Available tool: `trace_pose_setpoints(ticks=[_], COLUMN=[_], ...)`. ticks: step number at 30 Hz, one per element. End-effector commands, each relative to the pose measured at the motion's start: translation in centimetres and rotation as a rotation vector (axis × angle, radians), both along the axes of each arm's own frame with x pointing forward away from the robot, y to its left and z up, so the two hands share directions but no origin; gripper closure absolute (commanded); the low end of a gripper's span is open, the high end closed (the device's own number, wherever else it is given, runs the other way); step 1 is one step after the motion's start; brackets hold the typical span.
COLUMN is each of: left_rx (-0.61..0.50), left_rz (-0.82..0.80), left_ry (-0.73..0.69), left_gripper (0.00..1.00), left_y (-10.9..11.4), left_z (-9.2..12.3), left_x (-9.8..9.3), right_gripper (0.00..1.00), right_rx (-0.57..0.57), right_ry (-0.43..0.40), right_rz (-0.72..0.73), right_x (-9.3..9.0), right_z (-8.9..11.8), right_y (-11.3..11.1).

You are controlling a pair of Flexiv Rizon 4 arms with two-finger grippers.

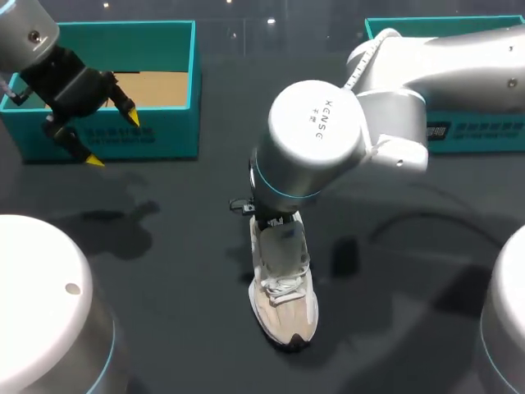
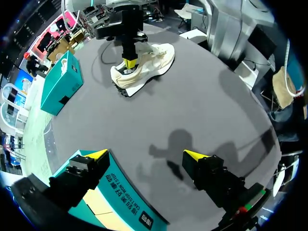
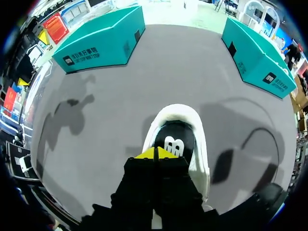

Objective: Take the shoe out of the shoebox, open the shoe tongue, remove and reinsert the insole, then place the shoe into the shoebox

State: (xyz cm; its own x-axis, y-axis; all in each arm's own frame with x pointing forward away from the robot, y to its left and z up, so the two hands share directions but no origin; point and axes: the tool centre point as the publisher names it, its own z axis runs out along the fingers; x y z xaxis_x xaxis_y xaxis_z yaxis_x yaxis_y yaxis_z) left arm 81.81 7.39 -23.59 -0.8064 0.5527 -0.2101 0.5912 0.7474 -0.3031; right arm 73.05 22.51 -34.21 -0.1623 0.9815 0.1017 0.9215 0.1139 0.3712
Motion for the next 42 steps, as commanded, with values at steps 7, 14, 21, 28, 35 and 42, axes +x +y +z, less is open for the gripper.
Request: trace_pose_setpoints(ticks=[7,14,21,28,35,42], left_rx=[0.003,0.003,0.003,0.003,0.003,0.003], left_rz=[0.000,0.000,0.000,0.000,0.000,0.000], left_ry=[-0.001,-0.001,-0.001,-0.001,-0.001,-0.001], left_gripper=[0.00,0.00,0.00,0.00,0.00,0.00], left_y=[0.1,0.1,0.1,0.1,0.1,0.1], left_z=[0.0,0.0,0.0,0.0,0.0,0.0], left_x=[-0.1,-0.1,-0.1,-0.1,-0.1,-0.1], right_gripper=[1.00,1.00,1.00,1.00,1.00,1.00], right_rx=[0.037,0.001,-0.064,-0.173,-0.215,-0.231], right_ry=[0.038,0.076,-0.020,-0.082,-0.058,-0.019], right_rz=[0.025,-0.004,-0.012,0.071,0.107,0.111], right_x=[0.9,0.5,0.0,1.8,2.9,2.9], right_z=[-2.9,-3.8,-1.1,-0.7,-2.7,-4.3], right_y=[0.1,-0.6,-0.9,-0.4,-1.1,-1.5])
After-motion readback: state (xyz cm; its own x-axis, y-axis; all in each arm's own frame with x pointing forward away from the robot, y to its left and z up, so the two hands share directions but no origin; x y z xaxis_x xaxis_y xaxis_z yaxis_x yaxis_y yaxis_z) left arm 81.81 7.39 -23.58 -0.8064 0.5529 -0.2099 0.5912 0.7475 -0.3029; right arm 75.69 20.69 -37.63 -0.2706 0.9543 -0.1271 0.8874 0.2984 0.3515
